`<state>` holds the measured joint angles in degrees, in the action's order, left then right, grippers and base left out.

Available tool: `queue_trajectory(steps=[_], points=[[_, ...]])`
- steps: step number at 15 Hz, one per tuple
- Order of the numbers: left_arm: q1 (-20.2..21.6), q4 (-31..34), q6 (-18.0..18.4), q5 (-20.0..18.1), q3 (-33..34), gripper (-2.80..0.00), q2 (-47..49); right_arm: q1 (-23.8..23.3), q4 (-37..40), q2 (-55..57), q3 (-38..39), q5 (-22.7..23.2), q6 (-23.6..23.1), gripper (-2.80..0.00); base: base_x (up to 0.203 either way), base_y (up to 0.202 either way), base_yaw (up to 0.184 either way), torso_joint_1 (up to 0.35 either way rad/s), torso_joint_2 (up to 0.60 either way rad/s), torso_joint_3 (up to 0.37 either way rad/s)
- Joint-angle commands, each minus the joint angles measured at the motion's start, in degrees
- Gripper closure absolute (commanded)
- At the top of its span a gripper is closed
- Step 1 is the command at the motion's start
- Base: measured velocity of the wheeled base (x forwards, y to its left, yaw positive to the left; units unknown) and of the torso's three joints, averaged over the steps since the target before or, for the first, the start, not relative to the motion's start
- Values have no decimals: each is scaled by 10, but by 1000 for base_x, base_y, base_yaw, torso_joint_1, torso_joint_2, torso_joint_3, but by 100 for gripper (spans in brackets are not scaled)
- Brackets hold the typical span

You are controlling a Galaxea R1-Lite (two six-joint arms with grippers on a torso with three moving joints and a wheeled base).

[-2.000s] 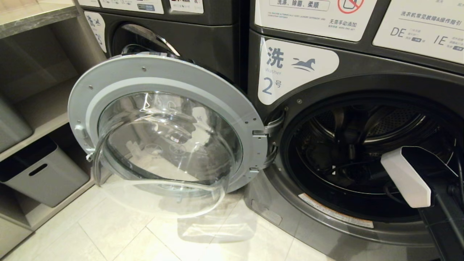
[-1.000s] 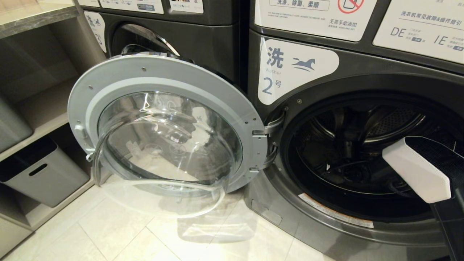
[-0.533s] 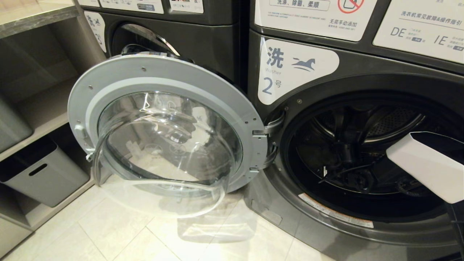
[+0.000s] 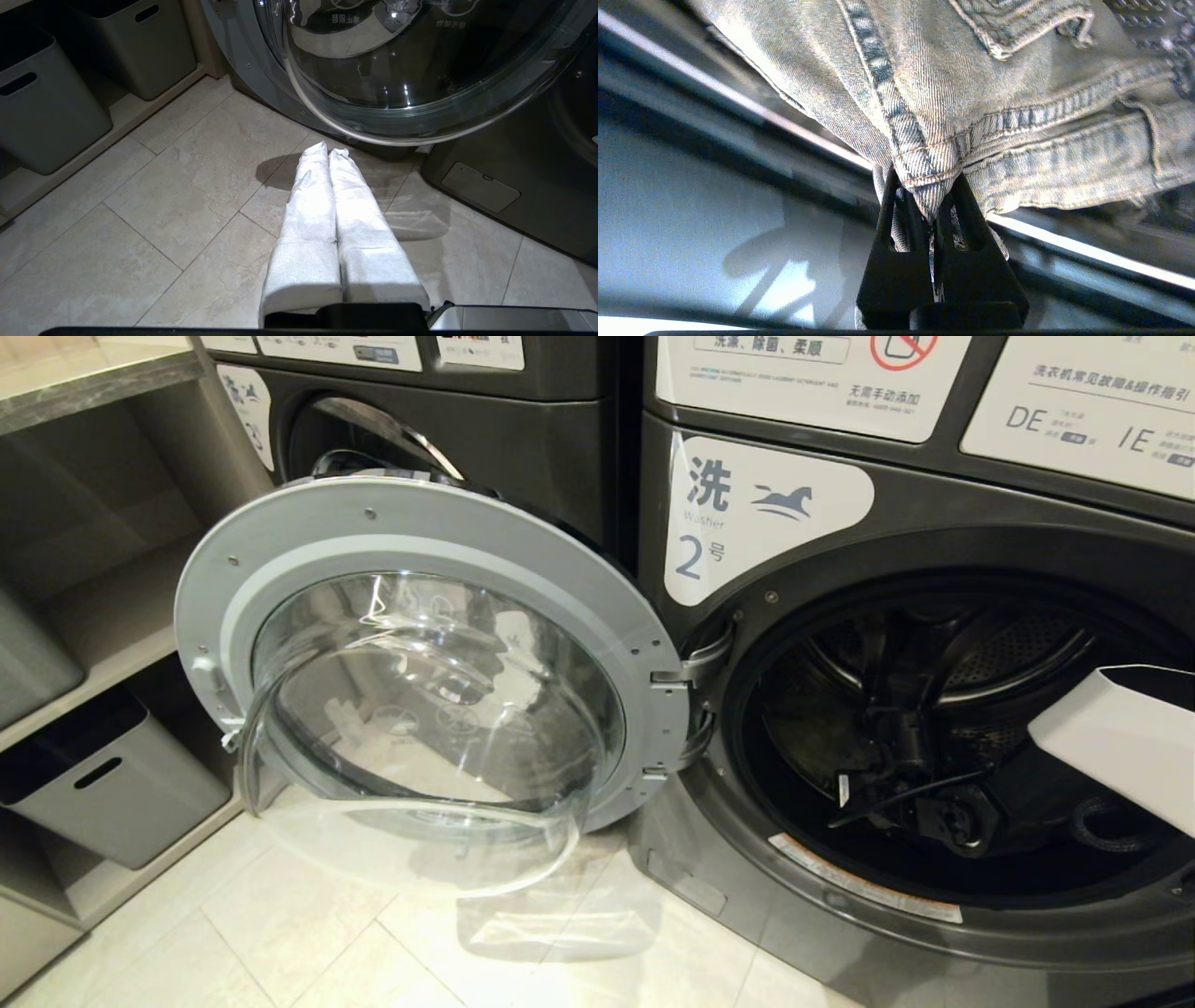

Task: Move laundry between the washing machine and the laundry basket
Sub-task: Pick a cloth and place it into the basket

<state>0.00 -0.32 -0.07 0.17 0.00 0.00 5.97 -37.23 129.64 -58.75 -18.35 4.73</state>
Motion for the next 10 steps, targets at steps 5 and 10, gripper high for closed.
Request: queue_trajectory(steps=[5,10], points=[[0,0,0,1,0,0,0,13,-3,-107,110,1,-3,0,0,0,0,0,0,0],[0,0,0,0,0,0,0,37,-6,-235,260,0,-4,0,0,0,0,0,0,0]])
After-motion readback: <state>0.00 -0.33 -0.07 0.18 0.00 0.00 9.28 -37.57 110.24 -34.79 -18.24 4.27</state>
